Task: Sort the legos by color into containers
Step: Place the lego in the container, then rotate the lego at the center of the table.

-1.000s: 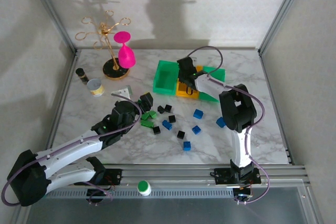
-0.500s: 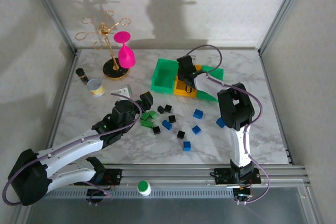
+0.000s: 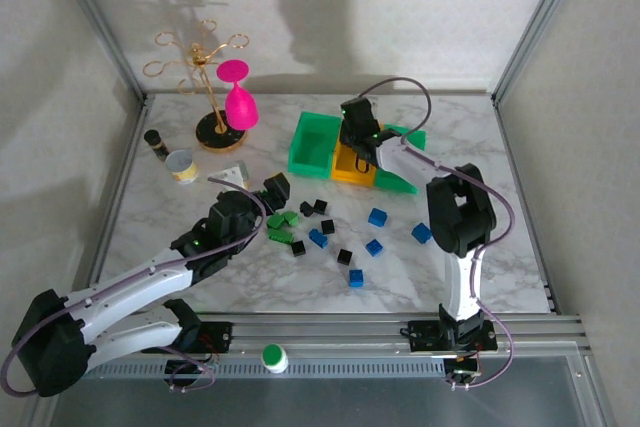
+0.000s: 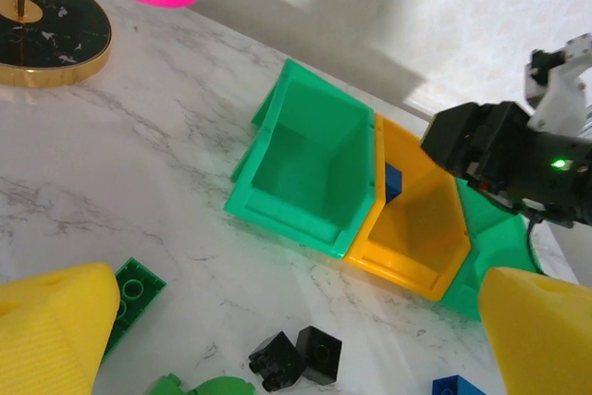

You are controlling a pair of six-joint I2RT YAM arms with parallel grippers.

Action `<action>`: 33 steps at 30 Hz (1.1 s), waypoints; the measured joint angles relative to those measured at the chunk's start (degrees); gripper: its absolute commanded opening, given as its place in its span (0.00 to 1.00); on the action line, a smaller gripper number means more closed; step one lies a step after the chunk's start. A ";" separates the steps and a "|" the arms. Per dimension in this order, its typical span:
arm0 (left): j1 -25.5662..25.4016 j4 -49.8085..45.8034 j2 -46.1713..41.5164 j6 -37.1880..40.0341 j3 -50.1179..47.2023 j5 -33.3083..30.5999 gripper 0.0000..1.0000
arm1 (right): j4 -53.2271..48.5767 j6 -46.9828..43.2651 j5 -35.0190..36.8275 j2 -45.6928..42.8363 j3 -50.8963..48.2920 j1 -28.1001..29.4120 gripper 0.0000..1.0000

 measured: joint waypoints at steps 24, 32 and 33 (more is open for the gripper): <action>-8.98 -4.61 -5.20 -6.29 -2.91 7.72 1.00 | -10.80 9.94 -5.70 -34.38 -36.70 3.93 0.65; -10.67 -4.63 -4.92 -7.34 -2.93 6.58 1.00 | -8.44 12.28 -11.63 -33.57 -44.87 3.98 0.71; -10.75 -4.63 -4.85 -7.45 -2.93 6.40 1.00 | -8.02 12.39 -11.89 -33.09 -44.87 4.02 0.72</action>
